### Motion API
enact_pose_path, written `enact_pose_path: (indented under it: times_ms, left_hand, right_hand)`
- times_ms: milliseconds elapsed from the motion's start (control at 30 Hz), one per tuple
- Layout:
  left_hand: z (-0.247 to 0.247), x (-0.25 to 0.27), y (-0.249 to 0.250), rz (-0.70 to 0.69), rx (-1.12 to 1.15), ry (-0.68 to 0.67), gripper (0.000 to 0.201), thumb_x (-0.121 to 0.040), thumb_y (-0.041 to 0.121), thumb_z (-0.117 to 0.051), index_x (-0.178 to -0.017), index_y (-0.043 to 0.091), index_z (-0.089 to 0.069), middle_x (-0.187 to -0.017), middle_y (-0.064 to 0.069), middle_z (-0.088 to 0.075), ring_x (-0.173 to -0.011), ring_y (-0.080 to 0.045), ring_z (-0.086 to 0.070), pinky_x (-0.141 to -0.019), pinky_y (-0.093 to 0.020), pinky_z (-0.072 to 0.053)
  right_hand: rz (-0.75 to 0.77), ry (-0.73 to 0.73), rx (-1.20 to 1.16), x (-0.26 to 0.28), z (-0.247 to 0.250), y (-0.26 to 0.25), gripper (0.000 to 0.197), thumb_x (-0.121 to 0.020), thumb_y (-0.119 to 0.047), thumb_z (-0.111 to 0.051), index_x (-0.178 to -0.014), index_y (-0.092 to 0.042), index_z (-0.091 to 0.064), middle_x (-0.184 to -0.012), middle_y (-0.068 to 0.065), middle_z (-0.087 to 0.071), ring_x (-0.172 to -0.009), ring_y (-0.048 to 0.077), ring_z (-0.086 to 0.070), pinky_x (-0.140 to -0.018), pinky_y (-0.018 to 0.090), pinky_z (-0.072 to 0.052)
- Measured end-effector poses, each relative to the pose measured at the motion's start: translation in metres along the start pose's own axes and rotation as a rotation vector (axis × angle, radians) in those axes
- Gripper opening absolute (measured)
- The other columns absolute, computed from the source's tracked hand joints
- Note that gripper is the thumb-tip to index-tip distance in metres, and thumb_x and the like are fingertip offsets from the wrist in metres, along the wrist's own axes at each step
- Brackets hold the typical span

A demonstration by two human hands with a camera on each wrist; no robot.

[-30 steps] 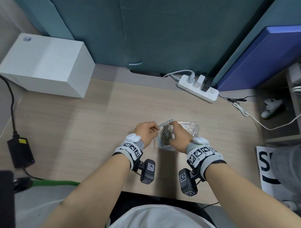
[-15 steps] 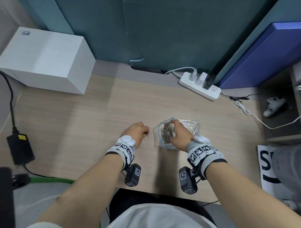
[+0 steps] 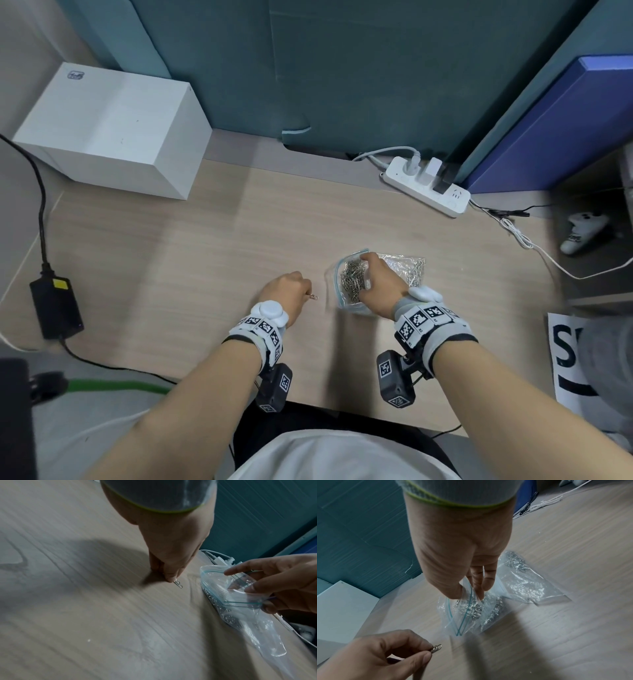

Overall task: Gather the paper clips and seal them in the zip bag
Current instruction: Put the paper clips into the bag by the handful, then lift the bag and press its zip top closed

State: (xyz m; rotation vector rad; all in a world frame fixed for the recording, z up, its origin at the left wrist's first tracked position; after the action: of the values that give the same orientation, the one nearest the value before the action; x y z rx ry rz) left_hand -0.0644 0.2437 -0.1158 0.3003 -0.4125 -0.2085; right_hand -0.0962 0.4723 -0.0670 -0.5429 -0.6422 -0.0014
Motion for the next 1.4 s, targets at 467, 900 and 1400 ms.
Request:
enact_pose_path:
  times_ms: [467, 900, 1400]
  left_hand:
    - [0.008, 0.001, 0.026, 0.153, -0.182, -0.184, 0.052, -0.081, -0.003, -0.064, -0.128, 0.004, -0.044, -0.132, -0.014, -0.046, -0.12, -0.03, -0.05, -0.077, -0.031, -0.036]
    - [0.008, -0.002, 0.015, 0.091, 0.014, -0.01, 0.016, -0.095, 0.009, -0.055, -0.108, 0.015, -0.047, -0.107, -0.01, -0.059, -0.074, -0.03, -0.052, -0.062, -0.039, -0.045]
    - [-0.005, 0.013, -0.045, 0.501, 0.553, 0.242, 0.022, -0.091, 0.025, -0.051, -0.095, 0.044, -0.063, -0.087, 0.015, -0.07, -0.076, -0.013, -0.068, -0.073, -0.038, -0.061]
  right_hand:
    - [0.025, -0.009, -0.01, -0.005, -0.001, 0.0, 0.076, -0.081, -0.009, -0.06, -0.148, -0.028, -0.03, -0.136, 0.006, -0.053, -0.101, 0.026, -0.062, -0.083, 0.034, -0.049]
    - [0.034, -0.014, -0.017, -0.008, -0.001, 0.002, 0.076, -0.081, -0.011, -0.062, -0.147, -0.027, -0.03, -0.135, 0.006, -0.053, -0.103, 0.027, -0.062, -0.082, 0.033, -0.047]
    - [0.042, -0.013, -0.018, -0.002, 0.004, 0.004, 0.076, -0.082, -0.003, -0.059, -0.15, -0.024, -0.031, -0.143, 0.009, -0.05, -0.115, 0.029, -0.06, -0.088, 0.033, -0.046]
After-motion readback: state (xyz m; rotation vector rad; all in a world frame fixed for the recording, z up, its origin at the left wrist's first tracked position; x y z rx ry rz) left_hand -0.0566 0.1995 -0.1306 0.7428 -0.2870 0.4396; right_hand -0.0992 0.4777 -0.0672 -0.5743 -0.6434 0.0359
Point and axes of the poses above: each hand's wrist, its own x-axis away from the middle knuckle, its own z-axis out of the back of the hand, y = z × x, the point moved 1 cm from there along -x, towards the middle knuckle
